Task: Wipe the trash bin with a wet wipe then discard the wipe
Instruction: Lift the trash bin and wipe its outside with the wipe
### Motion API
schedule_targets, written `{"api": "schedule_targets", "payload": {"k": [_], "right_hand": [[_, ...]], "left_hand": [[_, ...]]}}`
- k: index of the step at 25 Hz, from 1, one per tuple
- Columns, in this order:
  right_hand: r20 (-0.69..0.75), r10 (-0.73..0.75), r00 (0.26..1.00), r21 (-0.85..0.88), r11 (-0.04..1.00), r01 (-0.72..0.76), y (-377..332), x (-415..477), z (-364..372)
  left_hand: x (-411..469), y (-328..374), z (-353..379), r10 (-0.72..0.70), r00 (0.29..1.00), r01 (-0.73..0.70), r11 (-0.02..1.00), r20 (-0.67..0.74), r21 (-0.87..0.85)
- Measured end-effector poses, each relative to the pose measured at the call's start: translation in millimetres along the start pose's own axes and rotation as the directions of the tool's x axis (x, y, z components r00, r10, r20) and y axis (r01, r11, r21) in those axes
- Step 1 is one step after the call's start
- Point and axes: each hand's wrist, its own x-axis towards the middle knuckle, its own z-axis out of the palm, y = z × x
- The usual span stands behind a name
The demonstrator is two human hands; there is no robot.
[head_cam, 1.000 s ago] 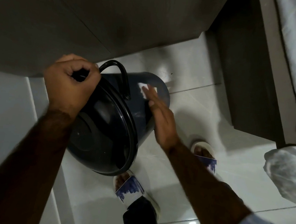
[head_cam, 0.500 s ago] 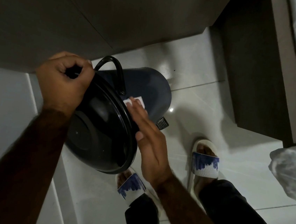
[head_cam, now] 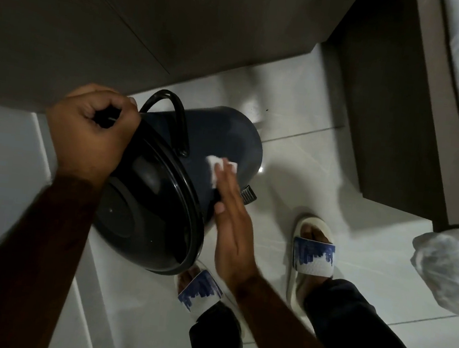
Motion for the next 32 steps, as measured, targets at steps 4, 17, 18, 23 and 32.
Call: {"api": "schedule_targets", "payload": {"k": [4,17,18,23,32], "right_hand": [[-0.194,0.368,0.909,0.271,0.911,-0.311,55,67,-15],[-0.020,0.223,0.975,0.118,0.968,-0.219,27,68,-52],[-0.064,0.275,0.959,0.161,0.951,-0.262,30,51,-52],[-0.323,0.488,0.811,0.272,0.869,-0.414,32,56,-52],[-0.343,0.755,0.559,0.656,0.618,-0.433,19,59,-143]], "left_hand": [[2,4,1,-0.011,1.000,0.012,1.000,-0.017,0.006],[18,26,12,-0.003,0.999,-0.004,0.990,0.051,0.142],[19,29,14,0.018,0.997,-0.029,0.988,0.077,0.151],[25,56,35,0.044,0.983,-0.087,0.967,0.180,0.240],[27,107,114,0.201,0.887,-0.304,0.932,0.416,0.198]]}}
